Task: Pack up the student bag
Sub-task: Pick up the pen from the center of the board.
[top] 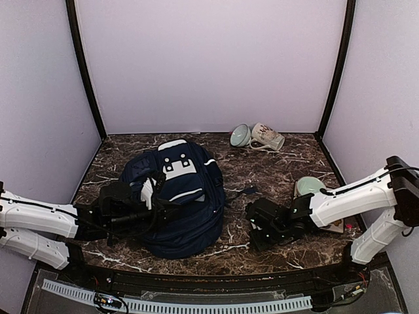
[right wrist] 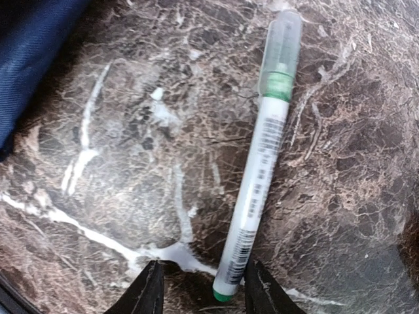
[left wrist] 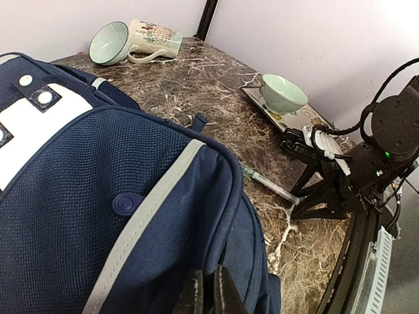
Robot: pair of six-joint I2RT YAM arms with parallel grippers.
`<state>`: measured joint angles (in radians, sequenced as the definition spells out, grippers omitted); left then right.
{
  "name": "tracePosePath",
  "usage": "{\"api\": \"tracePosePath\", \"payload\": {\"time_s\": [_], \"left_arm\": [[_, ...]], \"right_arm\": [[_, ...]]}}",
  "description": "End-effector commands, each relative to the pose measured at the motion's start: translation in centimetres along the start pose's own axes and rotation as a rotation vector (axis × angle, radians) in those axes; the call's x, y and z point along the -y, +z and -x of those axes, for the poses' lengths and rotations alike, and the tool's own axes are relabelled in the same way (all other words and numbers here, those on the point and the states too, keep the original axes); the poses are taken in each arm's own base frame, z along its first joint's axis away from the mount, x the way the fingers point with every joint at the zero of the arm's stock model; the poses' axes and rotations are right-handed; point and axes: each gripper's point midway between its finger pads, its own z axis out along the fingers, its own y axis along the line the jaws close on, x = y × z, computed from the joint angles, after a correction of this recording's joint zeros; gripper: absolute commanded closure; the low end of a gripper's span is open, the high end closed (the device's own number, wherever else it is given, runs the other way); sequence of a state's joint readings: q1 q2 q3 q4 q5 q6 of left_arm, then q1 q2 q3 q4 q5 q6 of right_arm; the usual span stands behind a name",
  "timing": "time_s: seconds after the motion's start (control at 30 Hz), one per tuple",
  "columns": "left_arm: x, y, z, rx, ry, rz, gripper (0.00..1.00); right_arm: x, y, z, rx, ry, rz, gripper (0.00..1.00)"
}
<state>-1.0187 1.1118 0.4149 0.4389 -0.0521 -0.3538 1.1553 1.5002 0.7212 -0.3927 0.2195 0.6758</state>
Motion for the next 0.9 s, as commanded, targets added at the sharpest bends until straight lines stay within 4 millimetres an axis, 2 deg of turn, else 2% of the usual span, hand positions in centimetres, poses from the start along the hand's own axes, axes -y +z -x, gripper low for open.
{"api": "tracePosePath", "payload": {"time_s": [0.0, 0.17, 0.37, 0.63, 0.87], "left_arm": [[0.4, -0.6, 0.1, 0.014, -0.024, -0.023, 1.00], [0.3, -0.6, 0.1, 0.015, -0.023, -0.017, 1.00], [0.2, -0.7, 0.2, 0.022, -0.023, -0.011, 1.00], [0.1, -0.8, 0.2, 0.027, -0.025, -0.007, 1.00], [0.0, -0.9, 0.2, 0.030, -0.024, -0.003, 1.00]], "right_arm": [[1.3, 0.7, -0.9, -0.007, -0.002, -0.070, 0.59], [1.4, 1.4, -1.4, -0.017, -0.007, -0.075, 0.69], [1.8, 1.7, -1.5, -0.015, -0.017, -0.095, 0.89], [1.9, 0.8, -0.5, 0.023, -0.028, -0.103, 1.00], [2.7, -1.4, 0.5, 0.045, -0.061, -0.147, 1.00]]}}
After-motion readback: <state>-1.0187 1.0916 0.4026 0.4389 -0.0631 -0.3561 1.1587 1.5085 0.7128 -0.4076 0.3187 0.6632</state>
